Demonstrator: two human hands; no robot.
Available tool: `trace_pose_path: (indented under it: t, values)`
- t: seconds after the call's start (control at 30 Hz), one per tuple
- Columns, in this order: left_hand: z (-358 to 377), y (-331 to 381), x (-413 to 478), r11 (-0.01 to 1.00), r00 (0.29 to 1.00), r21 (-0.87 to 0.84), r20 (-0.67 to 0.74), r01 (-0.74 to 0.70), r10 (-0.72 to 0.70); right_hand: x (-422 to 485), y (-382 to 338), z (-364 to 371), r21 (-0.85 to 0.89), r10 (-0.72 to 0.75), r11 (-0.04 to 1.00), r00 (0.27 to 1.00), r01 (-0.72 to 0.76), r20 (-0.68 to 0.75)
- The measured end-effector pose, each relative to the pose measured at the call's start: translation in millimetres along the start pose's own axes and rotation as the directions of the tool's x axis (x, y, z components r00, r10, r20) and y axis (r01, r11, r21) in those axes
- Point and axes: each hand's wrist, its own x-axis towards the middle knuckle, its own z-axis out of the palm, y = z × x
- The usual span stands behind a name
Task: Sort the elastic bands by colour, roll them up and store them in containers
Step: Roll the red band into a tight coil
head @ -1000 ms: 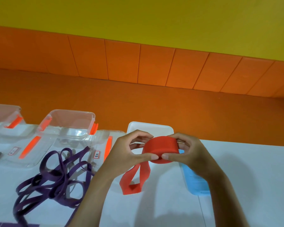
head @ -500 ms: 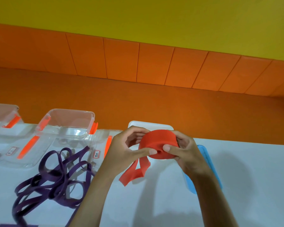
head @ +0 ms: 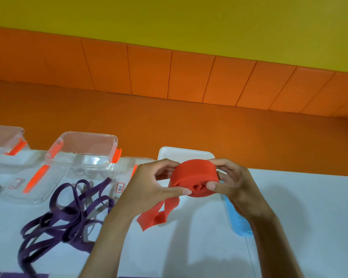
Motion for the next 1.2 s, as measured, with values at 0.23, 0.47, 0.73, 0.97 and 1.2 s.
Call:
trace_pose_path:
  t: [0.23,0.47,0.73,0.97,1.2]
  values:
    - [-3,-2,-5,0.998,1.000,0.054,0.023,-0.022,0.021,1,-9,0,-0.244,0.059,0.969,0.996,-0.041,0.066]
    - [-10,-12,-15,0.991,0.998,-0.116,0.014,0.066,-0.065,-2,14,17,0.107,0.092,0.990,0.995,-0.095,0.035]
    - [6,-9,-19,0.995,0.998,-0.082,0.041,0.052,-0.049,-3,15,13,0.083,0.128,0.988,0.992,-0.127,-0.006]
    - [5,-4,-18,0.997,0.997,0.003,-0.004,0.074,-0.074,-5,16,16,0.282,0.170,0.946,0.985,-0.161,-0.009]
    - [2,1,-15,0.964,0.994,0.255,0.095,-0.076,0.053,-13,14,11,0.008,0.049,0.999,0.996,-0.050,0.068]
